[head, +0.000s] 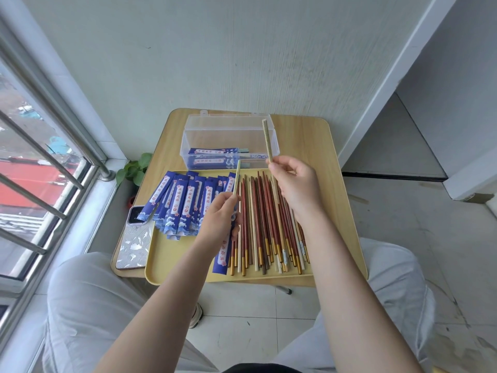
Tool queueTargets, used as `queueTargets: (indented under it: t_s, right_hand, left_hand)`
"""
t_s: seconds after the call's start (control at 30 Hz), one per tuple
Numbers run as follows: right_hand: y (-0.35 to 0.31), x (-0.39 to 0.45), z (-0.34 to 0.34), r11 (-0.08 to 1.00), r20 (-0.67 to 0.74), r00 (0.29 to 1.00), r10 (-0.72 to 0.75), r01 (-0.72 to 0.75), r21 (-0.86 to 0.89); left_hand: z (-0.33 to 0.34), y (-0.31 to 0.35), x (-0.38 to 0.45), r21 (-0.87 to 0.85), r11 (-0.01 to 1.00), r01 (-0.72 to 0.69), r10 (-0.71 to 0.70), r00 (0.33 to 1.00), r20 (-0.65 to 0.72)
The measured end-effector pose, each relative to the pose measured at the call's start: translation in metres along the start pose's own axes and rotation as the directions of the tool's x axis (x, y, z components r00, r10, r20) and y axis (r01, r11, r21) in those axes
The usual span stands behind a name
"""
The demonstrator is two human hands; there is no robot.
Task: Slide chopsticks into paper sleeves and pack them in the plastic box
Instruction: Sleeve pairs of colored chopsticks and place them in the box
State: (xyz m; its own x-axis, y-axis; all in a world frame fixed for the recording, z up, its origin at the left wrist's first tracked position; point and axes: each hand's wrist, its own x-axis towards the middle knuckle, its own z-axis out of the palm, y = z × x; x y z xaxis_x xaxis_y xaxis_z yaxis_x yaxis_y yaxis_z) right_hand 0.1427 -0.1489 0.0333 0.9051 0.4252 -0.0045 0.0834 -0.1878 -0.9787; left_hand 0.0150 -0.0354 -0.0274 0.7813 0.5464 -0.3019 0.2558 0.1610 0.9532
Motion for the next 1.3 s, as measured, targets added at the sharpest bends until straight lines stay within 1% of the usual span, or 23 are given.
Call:
queueTargets:
  t_s: [0.07, 0.13, 0.27, 0.37, 0.47, 0.57, 0.67, 0.83, 0.97, 1.03, 1.17, 1.23, 1.3]
  right_hand:
    - [0.002, 0.0, 0.002, 1.0, -0.004, 1.0, 0.029, -0.029, -0.003]
    - [0.004, -0.001, 0.003, 0.997, 0.009, 0.997, 0.073, -0.074, 0.038]
    - [0.007, -0.003, 0.003, 0.974, 0.002, 0.992, 0.127, -0.125, 0.19]
    - [0.008, -0.002, 0.002, 0.955, -0.045, 0.989, 0.141, -0.124, 0.269]
    - [0.01, -0.002, 0.003, 0.959, -0.107, 0.985, 0.139, -0.106, 0.264]
    - [0.013, -0.003, 0.004, 0.972, -0.141, 0.981, 0.132, -0.1, 0.213]
    - [0.017, -0.003, 0.004, 0.975, -0.152, 0.98, 0.129, -0.097, 0.199]
    - [0.017, 0.001, 0.003, 0.968, -0.196, 0.972, 0.129, -0.081, 0.238]
    - [0.02, 0.001, 0.006, 0.976, -0.148, 0.983, 0.107, -0.076, 0.205]
    - [0.023, -0.001, 0.009, 0.985, -0.098, 0.99, 0.098, -0.082, 0.154]
    - [0.027, -0.004, 0.014, 0.994, -0.012, 0.994, 0.11, -0.11, 0.026]
    - [0.028, -0.005, 0.014, 0.989, 0.024, 0.989, 0.145, -0.146, 0.015]
    - [0.026, -0.005, 0.014, 0.985, 0.048, 0.985, 0.166, -0.168, 0.041]
  left_hand:
    - [0.0, 0.0, 0.0, 0.018, 1.0, -0.01, 0.01, 1.0, 0.011]
    - [0.0, 0.0, 0.0, 0.019, 1.0, -0.008, 0.008, 0.999, 0.031]
    - [0.001, 0.001, -0.002, 0.026, 1.0, 0.005, -0.007, 0.997, 0.075]
    - [-0.001, 0.001, -0.003, 0.063, 0.998, 0.023, -0.032, 0.986, 0.161]
    - [-0.002, 0.002, -0.004, 0.046, 0.997, 0.056, -0.066, 0.964, 0.256]
    - [-0.001, 0.002, -0.004, 0.061, 0.994, 0.086, -0.101, 0.944, 0.315]
    - [0.0, 0.001, -0.002, 0.095, 0.992, 0.087, -0.115, 0.931, 0.347]
    - [-0.002, 0.0, -0.002, 0.077, 0.993, 0.09, -0.113, 0.923, 0.369]
    - [0.002, 0.001, -0.002, 0.072, 0.99, 0.119, -0.137, 0.91, 0.391]
    - [0.004, 0.003, -0.002, 0.06, 0.988, 0.14, -0.153, 0.907, 0.393]
    - [0.005, 0.005, -0.002, 0.041, 0.99, 0.132, -0.137, 0.905, 0.402]
    - [0.003, 0.005, -0.003, 0.059, 0.992, 0.114, -0.129, 0.909, 0.397]
    - [0.002, 0.004, -0.004, 0.089, 0.991, 0.097, -0.125, 0.91, 0.396]
